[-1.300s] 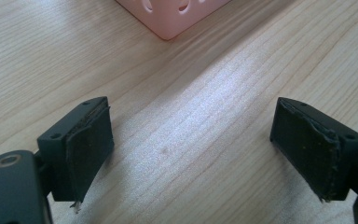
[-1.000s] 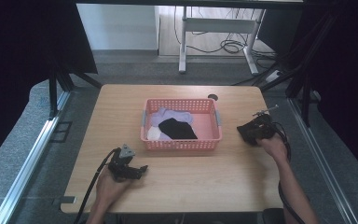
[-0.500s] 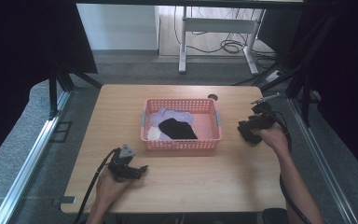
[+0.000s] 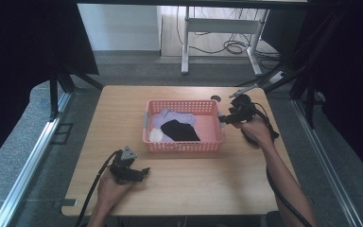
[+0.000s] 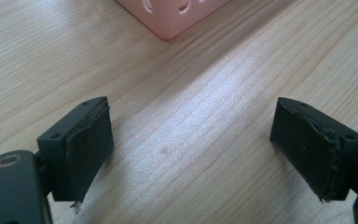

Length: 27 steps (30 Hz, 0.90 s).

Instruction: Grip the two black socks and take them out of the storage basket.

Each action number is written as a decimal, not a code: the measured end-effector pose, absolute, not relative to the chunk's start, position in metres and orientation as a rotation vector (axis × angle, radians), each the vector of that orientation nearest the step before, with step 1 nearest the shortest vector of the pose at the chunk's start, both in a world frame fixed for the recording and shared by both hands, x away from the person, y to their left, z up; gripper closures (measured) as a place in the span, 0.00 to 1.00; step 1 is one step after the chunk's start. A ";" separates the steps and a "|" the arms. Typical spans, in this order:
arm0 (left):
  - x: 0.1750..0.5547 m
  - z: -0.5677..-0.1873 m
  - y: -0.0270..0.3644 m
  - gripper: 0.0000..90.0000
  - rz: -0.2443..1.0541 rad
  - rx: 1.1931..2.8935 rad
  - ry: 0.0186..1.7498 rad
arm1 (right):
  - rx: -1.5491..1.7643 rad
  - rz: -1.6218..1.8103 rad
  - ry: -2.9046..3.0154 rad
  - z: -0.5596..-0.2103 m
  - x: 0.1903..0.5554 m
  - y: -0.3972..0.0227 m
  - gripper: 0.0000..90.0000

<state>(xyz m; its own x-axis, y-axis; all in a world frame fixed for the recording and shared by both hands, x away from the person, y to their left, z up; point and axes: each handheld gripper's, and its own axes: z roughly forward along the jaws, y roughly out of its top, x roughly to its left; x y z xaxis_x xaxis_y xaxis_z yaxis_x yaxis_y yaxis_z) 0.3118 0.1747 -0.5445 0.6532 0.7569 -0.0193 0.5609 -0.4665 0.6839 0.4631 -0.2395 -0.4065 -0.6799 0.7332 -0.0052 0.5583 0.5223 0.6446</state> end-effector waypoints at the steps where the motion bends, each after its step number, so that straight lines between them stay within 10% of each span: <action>1: 0.312 -0.544 0.175 0.14 0.377 2.198 1.017 | 1.073 0.906 2.498 -0.407 0.464 -0.233 0.39; 27: 0.312 -0.544 0.175 0.14 0.378 2.201 1.016 | 0.867 0.785 2.725 -0.470 0.489 -0.121 0.46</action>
